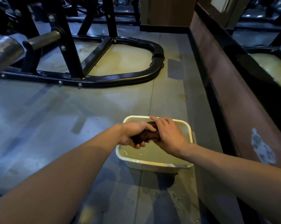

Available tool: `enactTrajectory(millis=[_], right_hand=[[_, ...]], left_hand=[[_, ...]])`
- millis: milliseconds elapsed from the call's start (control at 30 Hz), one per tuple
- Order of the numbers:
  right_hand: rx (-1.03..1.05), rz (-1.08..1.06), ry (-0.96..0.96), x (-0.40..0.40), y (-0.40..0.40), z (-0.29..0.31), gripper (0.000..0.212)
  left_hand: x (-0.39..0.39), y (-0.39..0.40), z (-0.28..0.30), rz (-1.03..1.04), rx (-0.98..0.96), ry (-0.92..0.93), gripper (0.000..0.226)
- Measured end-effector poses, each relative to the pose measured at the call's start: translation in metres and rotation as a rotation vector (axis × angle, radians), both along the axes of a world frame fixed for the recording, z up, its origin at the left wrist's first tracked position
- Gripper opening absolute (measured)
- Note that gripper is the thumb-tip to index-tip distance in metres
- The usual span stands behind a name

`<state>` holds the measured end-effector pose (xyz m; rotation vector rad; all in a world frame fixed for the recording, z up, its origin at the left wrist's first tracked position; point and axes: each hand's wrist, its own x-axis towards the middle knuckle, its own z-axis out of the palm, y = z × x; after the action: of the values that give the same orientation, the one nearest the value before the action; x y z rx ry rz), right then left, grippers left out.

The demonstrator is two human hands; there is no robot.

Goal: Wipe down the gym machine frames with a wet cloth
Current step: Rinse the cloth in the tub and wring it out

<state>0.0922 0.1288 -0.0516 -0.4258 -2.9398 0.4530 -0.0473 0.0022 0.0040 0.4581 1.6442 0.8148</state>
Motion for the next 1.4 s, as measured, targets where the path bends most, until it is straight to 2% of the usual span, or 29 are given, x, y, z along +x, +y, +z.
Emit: enactTrajectory(millis=[67,133,233,300,367,467,500,567,633,733,800,867,933,967,1067,1133,1233,1333,1400], right_hand=[[-0.058,0.068,0.027,-0.004,0.008,0.002,0.056],[-0.101,0.099,-0.034,-0.007,0.013,0.008,0.036],[-0.144,0.03,-0.164,-0.009,0.017,0.014,0.028],[-0.237,-0.024,-0.233,-0.012,0.015,0.018,0.019],[-0.303,-0.053,-0.325,-0.017,0.015,0.024,0.009],[-0.364,-0.043,-0.46,-0.021,0.018,0.031,0.004],[-0.388,-0.041,-0.483,-0.022,0.019,0.031,0.008],[-0.391,-0.05,-0.482,-0.02,0.019,0.026,0.025],[-0.391,-0.091,-0.392,-0.018,0.018,0.019,0.047],[-0.193,-0.106,-0.204,-0.01,0.017,0.015,0.084],[0.012,-0.032,-0.1,-0.003,0.017,0.014,0.09],[0.187,0.051,-0.049,0.002,0.015,0.013,0.096],[0.272,0.069,-0.014,0.003,0.013,0.01,0.095],[0.26,0.059,0.012,0.002,0.012,0.01,0.087],[0.076,0.075,0.06,-0.001,0.016,0.014,0.051],[-0.006,0.129,0.018,-0.003,0.019,0.015,0.036],[0.014,0.118,-0.123,-0.006,0.022,0.017,0.036],[-0.026,0.024,-0.222,-0.01,0.018,0.02,0.029],[-0.169,-0.041,-0.281,-0.014,0.014,0.019,0.02]], left_hand=[[-0.001,-0.001,0.0,-0.065,-0.017,0.01,0.043],[-0.001,0.0,-0.004,-0.177,0.0,0.158,0.044],[0.007,0.004,-0.012,-0.349,0.03,0.571,0.043],[0.012,0.008,-0.013,-0.436,0.021,0.918,0.05],[0.012,0.009,-0.01,-0.543,0.031,1.183,0.051],[0.012,0.004,-0.013,-0.714,0.146,1.398,0.047],[0.012,0.001,-0.014,-0.758,0.18,1.437,0.046],[0.015,-0.005,-0.014,-0.748,0.194,1.434,0.044],[0.018,-0.003,-0.013,-0.585,0.14,1.303,0.041],[0.014,0.005,-0.016,-0.306,0.054,0.931,0.034],[0.009,0.008,-0.016,-0.142,0.062,0.663,0.024],[0.006,0.008,-0.011,-0.054,0.077,0.48,0.028],[0.006,0.006,-0.003,-0.017,0.105,0.305,0.034],[0.006,0.005,0.0,-0.019,0.113,0.218,0.036],[0.0,0.003,0.002,-0.086,0.099,0.072,0.041],[-0.005,0.003,-0.001,-0.141,0.075,0.112,0.043],[0.0,0.005,-0.007,-0.253,0.061,0.358,0.036],[0.01,0.011,-0.013,-0.378,0.046,0.799,0.035],[0.014,0.013,-0.012,-0.495,0.012,1.132,0.035]])
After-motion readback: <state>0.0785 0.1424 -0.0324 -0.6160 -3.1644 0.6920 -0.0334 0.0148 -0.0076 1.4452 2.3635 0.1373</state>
